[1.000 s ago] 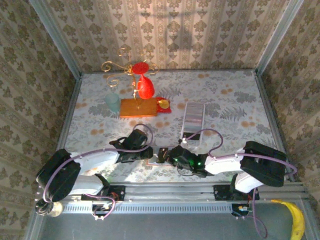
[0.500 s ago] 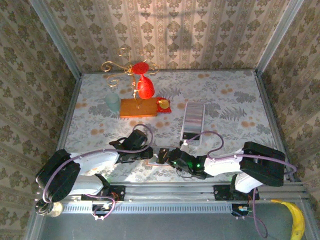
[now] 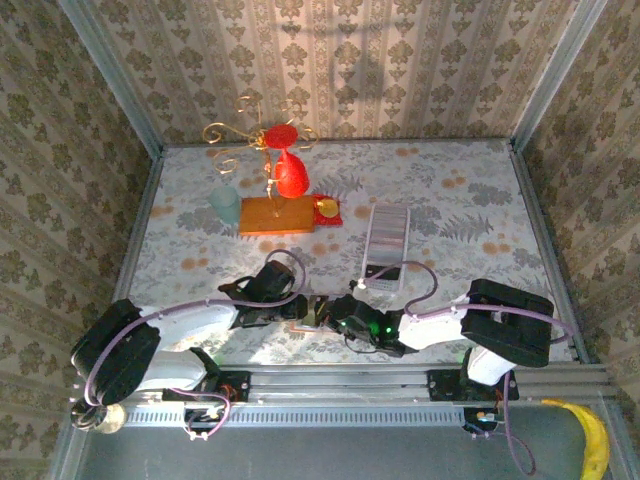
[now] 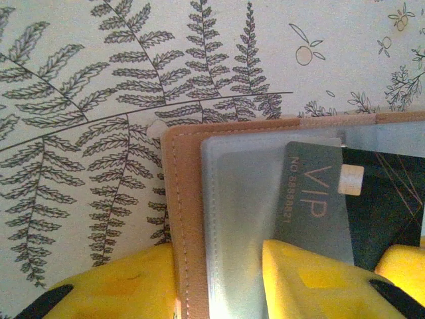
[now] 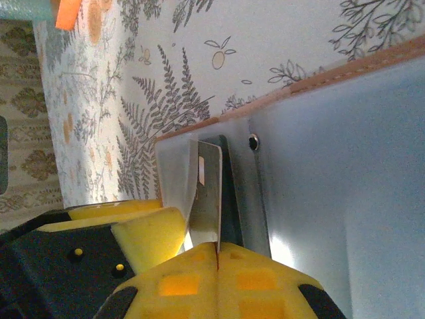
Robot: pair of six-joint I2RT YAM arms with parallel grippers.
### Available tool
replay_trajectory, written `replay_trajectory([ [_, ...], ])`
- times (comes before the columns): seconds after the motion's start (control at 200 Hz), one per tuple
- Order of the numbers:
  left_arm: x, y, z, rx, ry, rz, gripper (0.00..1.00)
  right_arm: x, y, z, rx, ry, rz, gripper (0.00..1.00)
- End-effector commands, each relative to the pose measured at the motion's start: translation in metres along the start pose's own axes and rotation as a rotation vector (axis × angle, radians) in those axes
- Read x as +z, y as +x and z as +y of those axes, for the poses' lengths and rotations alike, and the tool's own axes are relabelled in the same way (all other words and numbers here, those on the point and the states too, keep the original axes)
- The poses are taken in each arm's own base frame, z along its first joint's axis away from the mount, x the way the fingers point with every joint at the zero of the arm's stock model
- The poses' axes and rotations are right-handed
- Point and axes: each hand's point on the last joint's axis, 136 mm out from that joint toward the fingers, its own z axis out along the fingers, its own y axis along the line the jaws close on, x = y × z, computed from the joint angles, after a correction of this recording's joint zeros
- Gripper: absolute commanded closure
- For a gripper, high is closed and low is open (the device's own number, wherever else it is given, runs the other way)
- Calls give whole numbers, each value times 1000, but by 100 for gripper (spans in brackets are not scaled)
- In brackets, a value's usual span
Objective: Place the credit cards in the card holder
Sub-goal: Insert the credit card into the card slot.
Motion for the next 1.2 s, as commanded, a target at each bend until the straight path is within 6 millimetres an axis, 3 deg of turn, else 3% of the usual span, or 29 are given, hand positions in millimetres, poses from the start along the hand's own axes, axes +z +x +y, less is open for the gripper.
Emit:
replay_trajectory([
  [0.0, 1, 20, 17, -21, -54, 55, 60, 3, 8, -20, -87, 107, 68, 100],
  [0.075, 0, 19, 16, -22, -49, 45, 57, 4, 7, -26, -100, 130, 82, 100],
  [0.14, -3, 16, 13, -24, -29, 31, 55, 6, 7, -30, -109, 144, 98, 86],
  [0.25, -5, 14, 11, -42, -9, 18, 53, 9, 6, -33, -133, 164, 117, 72],
  [0.345, -7, 12, 13, -71, 1, 8, 54, 6, 0, -36, -160, 198, 108, 73],
  [0.57, -5, 15, 17, -123, 44, 15, 52, 3, -5, -32, -220, 223, 96, 89],
  [0.76, 2, 18, 9, -139, 97, 40, 53, 13, 2, -26, -217, 196, 125, 92],
  [1.195, 2, 26, 15, -170, 97, 47, 54, 27, 12, 5, -267, 87, 165, 93],
])
